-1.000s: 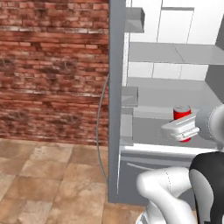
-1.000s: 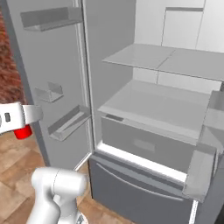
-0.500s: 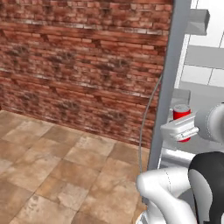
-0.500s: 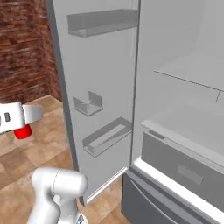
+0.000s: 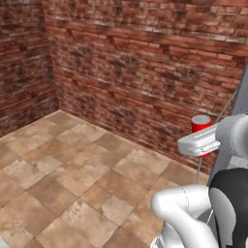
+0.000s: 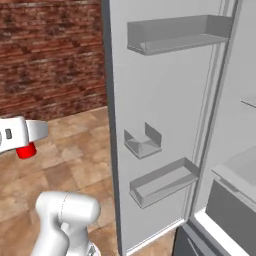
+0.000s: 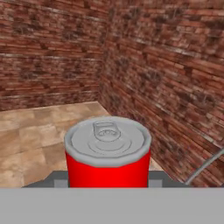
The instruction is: Open the fridge, grab two sodas, and place both sodas inside the bowl with ice on the dining counter.
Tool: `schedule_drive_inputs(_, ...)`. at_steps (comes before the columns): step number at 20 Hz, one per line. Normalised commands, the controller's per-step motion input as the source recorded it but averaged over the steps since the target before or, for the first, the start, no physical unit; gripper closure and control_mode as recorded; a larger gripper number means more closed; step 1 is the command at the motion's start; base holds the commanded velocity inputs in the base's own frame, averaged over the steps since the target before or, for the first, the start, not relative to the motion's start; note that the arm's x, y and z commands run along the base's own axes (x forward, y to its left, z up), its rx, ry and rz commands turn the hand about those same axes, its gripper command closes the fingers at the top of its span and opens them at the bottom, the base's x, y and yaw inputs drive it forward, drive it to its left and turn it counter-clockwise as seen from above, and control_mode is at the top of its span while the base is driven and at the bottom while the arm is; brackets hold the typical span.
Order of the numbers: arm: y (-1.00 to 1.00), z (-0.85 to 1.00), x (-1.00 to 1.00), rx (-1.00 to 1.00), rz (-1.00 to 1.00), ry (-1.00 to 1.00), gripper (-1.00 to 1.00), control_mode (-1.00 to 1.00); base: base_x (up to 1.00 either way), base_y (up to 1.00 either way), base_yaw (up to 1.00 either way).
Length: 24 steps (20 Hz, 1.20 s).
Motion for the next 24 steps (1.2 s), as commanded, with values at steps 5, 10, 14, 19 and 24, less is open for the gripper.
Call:
schedule_drive_inputs(5,0.00,0.00,0.00,0.00,0.00,0.00,1.00,1.00,0.10,1.00,0.23)
schedule_drive_inputs(10,0.00,0.00,0.00,0.00,0.00,0.00,1.00,1.00,0.53,1.00,0.13)
schedule_drive_inputs(14,0.00,0.00,0.00,0.00,0.00,0.00,1.00,1.00,0.82,0.88,0.13)
schedule_drive_inputs(19,0.00,0.00,0.00,0.00,0.00,0.00,1.00,1.00,0.93,0.65,0.19)
schedule_drive_inputs(24,0.00,0.00,0.00,0.00,0.00,0.00,1.00,1.00,0.95,0.70,0.18)
